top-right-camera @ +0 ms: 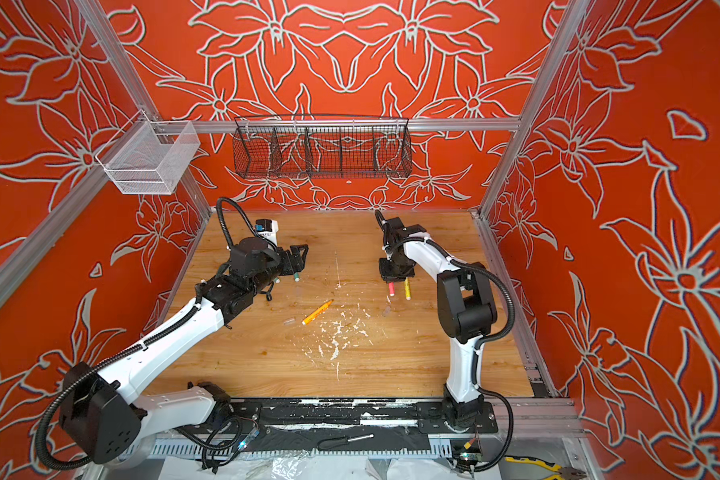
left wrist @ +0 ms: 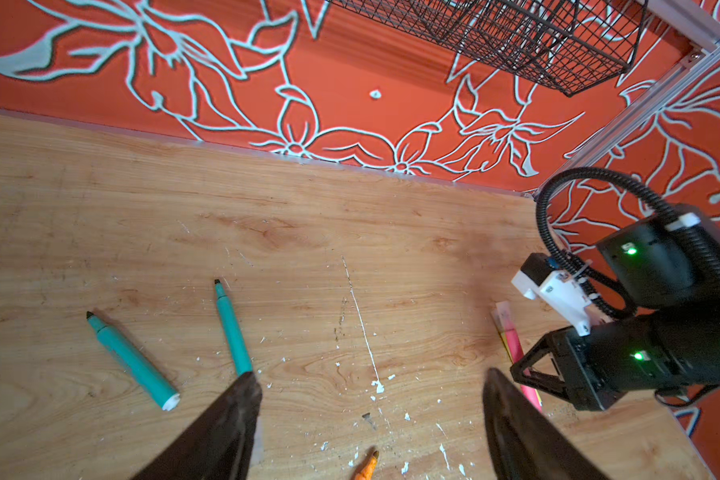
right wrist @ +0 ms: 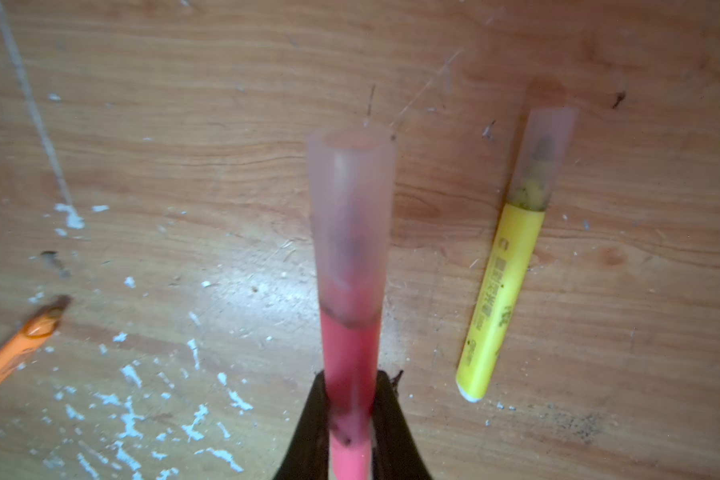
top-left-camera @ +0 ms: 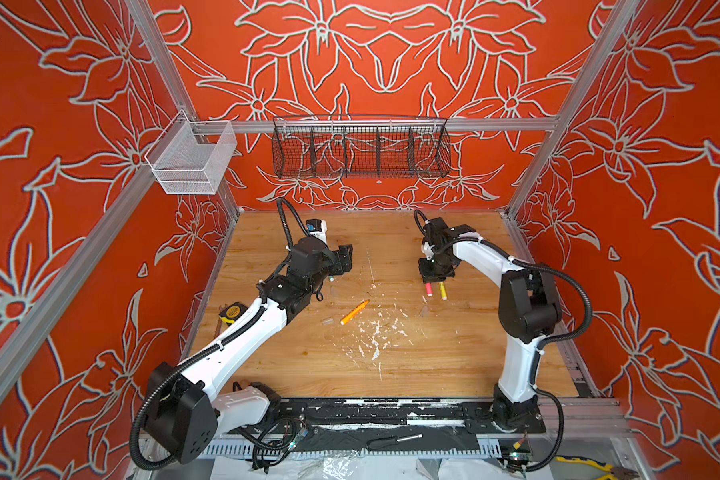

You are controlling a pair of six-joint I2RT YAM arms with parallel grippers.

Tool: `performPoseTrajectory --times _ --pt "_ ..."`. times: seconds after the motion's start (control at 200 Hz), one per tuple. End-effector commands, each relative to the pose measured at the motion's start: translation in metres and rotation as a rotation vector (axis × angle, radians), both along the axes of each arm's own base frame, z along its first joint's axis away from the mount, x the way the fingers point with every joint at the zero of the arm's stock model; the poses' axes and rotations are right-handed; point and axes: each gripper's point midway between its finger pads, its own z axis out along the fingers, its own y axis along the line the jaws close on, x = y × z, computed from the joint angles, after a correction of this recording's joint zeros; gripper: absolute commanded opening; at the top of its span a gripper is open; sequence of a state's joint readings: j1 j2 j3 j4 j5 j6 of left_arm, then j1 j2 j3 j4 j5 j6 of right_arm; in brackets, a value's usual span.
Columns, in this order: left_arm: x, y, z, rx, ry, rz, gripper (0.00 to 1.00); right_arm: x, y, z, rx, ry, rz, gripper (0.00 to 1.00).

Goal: Insert the pens into the pen caps
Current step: 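Carry the pink marker with the right gripper down beside the yellow marker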

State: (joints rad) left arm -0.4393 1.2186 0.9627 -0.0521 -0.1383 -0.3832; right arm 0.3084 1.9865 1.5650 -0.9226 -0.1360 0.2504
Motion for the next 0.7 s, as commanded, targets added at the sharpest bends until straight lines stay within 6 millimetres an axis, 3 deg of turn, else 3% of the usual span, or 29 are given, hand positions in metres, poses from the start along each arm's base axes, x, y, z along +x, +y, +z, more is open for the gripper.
performPoseTrajectory --times 0.0,0.305,0.696 --pt "0.004 0.003 -0.002 0.004 0.015 0.021 0.81 0.003 -0.016 -0.008 -0.073 0.031 -0.025 0.0" --pt "0.006 0.004 -0.006 0.008 0.022 0.03 0.81 0.003 -0.025 -0.041 -0.135 0.09 -0.05 0.01" --pt "0.006 0.002 -0.005 0.004 0.015 0.019 0.81 0.005 -0.026 -0.052 -0.137 0.103 -0.072 0.15"
